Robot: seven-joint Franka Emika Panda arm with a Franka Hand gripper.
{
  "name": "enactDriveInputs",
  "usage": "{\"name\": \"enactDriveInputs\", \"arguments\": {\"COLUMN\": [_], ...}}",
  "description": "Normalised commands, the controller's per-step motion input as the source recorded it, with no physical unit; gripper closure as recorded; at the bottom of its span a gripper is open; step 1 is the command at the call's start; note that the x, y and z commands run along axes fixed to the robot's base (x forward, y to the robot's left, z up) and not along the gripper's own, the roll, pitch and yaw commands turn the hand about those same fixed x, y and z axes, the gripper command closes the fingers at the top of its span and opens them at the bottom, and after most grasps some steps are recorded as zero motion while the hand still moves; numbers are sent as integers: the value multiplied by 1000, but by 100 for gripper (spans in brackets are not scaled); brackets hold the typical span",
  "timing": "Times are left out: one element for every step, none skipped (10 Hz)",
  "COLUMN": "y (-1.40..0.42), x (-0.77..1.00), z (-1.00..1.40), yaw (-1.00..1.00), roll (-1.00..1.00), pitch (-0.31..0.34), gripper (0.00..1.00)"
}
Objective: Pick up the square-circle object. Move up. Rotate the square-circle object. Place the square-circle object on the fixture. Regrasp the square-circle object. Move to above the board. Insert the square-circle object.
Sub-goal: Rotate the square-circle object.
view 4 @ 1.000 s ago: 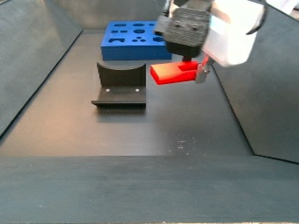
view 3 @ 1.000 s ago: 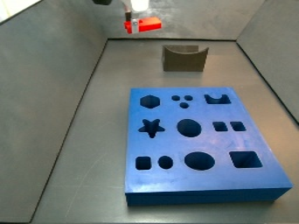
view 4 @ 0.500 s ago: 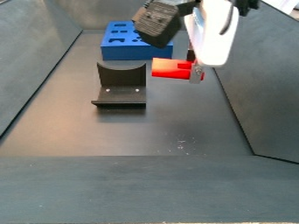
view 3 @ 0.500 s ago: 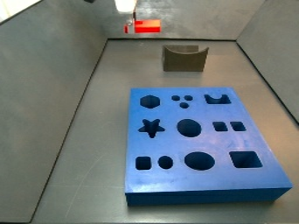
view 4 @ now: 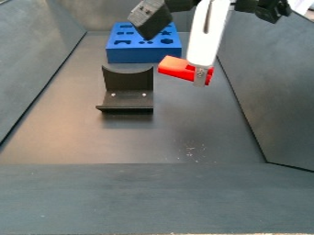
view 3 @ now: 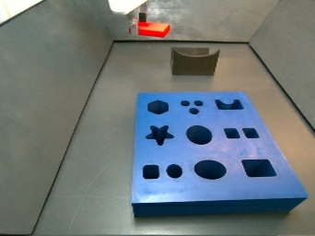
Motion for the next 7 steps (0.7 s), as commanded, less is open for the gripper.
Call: {"name": "enactDriveInputs", "arguments": {"y": [15,14,15,15,15,15,15], "x": [-11,-11,-11,-11,-11,-11,-12], "z": [14,14,14,14,14,14,14], "yaw": [-1000,-1000,-1000,-1000,-1000,-1000,-1000], "roll": [1,1,1,1,1,1,1], "pitch": [-4,-4,-4,-5,-5,-5,-6], "gripper": [100,100,100,100,100,100,100]}}
